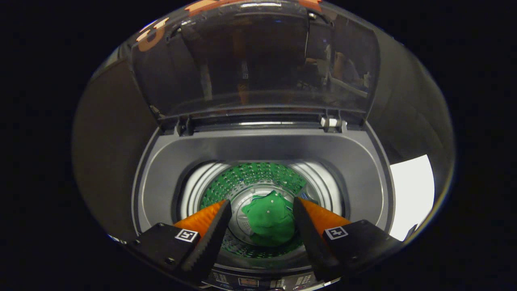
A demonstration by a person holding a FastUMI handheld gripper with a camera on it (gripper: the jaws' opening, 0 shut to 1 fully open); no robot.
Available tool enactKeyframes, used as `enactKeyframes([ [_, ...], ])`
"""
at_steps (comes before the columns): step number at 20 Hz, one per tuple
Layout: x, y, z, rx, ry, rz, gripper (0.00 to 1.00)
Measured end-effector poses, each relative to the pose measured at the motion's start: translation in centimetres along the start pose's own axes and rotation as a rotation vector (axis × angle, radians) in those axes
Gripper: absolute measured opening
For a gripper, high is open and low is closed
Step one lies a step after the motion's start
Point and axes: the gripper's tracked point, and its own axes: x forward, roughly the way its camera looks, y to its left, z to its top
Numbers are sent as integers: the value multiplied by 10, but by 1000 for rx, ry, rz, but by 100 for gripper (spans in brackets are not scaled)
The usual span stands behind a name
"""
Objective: Put the clothes into the washing machine and then close the washing machine lid.
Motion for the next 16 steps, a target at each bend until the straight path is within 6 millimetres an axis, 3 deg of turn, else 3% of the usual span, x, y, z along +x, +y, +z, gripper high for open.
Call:
enactKeyframes([
  [3, -30, 5, 32, -38, -103, 3, 98],
  [6, -74, 18, 76, -56, -236, 21, 98],
  [13, -188, 42, 213, -46, -536, 74, 98],
  [16, -217, 43, 264, -39, -628, 65, 98],
])
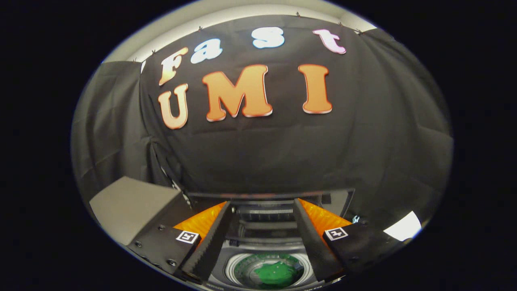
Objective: Put the clothes into the washing machine and then close the washing machine lid.
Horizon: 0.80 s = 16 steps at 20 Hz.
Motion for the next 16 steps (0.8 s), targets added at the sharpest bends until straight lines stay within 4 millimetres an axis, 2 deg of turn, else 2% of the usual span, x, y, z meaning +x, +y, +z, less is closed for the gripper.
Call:
enactKeyframes([
  [3, 18, -9, 36, -22, -34, -18, 97],
  [5, 38, -16, 43, -56, -22, -35, 97],
  [7, 58, -21, 37, -59, 2, -46, 97],
  [11, 99, -24, 12, -35, 96, -52, 97],
  [16, 134, -37, -16, -16, 163, -88, 98],
])
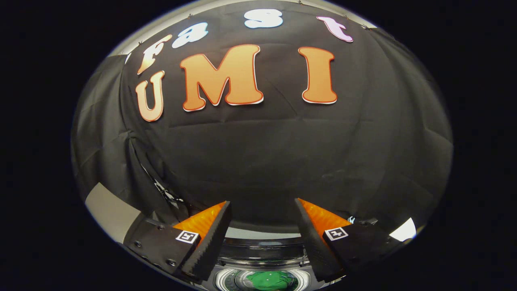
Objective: Put the clothes into the washing machine and then close the washing machine lid.
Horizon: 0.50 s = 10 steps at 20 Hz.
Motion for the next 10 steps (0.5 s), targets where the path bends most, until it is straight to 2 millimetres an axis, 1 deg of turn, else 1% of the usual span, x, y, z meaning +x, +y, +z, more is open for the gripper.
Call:
enactKeyframes([
  [3, 19, -4, -19, -5, 52, -17, 98],
  [4, 21, -3, -22, -7, 55, -12, 98],
  [5, 25, -2, -15, -2, 22, -18, 98],
  [6, 19, -3, -20, -7, 41, -15, 98],
  [10, 13, -5, -22, -4, 29, -10, 99],
])
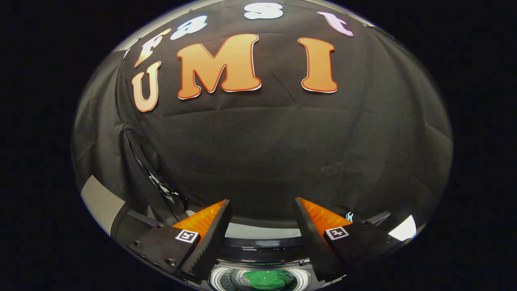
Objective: Put the clothes into the washing machine and then close the washing machine lid.
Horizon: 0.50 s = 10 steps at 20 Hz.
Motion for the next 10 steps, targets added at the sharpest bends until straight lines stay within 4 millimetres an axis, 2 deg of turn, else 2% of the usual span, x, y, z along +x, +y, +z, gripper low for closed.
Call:
enactKeyframes([
  [4, -14, 2, -4, -1, -23, 5, 99],
  [10, -45, 2, -18, -3, -42, 0, 98],
])
